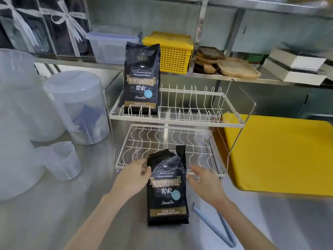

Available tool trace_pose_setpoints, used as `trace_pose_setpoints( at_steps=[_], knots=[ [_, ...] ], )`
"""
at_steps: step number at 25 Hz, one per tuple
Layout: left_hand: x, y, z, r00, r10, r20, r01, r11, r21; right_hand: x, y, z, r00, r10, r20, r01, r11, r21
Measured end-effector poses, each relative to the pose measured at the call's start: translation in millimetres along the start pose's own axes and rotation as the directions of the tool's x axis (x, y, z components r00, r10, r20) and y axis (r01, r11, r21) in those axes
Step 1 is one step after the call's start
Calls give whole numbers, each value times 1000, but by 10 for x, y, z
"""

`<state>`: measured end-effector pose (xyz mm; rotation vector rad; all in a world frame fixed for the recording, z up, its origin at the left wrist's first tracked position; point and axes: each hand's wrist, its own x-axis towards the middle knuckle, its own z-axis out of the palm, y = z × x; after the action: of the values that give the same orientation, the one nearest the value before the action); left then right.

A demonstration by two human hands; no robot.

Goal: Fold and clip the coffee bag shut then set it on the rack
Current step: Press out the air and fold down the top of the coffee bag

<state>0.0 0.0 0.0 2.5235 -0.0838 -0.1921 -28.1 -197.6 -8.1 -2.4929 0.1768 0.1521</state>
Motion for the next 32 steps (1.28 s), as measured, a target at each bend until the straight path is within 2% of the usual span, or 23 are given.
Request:
trace_pose_setpoints(
  at_steps=[5, 9, 13, 18, 22, 27, 29, 32],
  knots=[
    [107, -175, 231, 996, -44, 80, 50, 996, -74, 157, 119, 209, 997, 56, 58, -60, 995, 79],
    [135, -247, 382, 988, -90, 124, 113, 973, -200, 215, 129, 331, 994, 89, 68, -102, 970, 222],
    [105, -236, 366, 972, -175, 160, 228, 870, -436, 209, 118, 401, 993, 83, 86, -106, 947, 304],
    [-4, -357, 369, 960, -225, 165, 279, 774, -569, 126, 77, 400, 989, 132, 71, -150, 909, 389],
    [-193, -304, 358, 968, -164, 189, 248, 710, -659, -46, 95, 430, 986, 168, 20, -158, 869, 469],
    [-211, -190, 283, 976, -141, 163, 216, 603, -768, -292, 126, 408, 993, 121, 10, -107, 830, 548],
    [-176, -149, 266, 980, -159, 119, 190, 575, -796, -370, 156, 388, 995, 96, 39, -101, 819, 565],
    [-191, -67, 224, 986, -165, -33, 62, 536, -842, -464, 172, 354, 997, 65, 35, -73, 798, 598]
  ],
)
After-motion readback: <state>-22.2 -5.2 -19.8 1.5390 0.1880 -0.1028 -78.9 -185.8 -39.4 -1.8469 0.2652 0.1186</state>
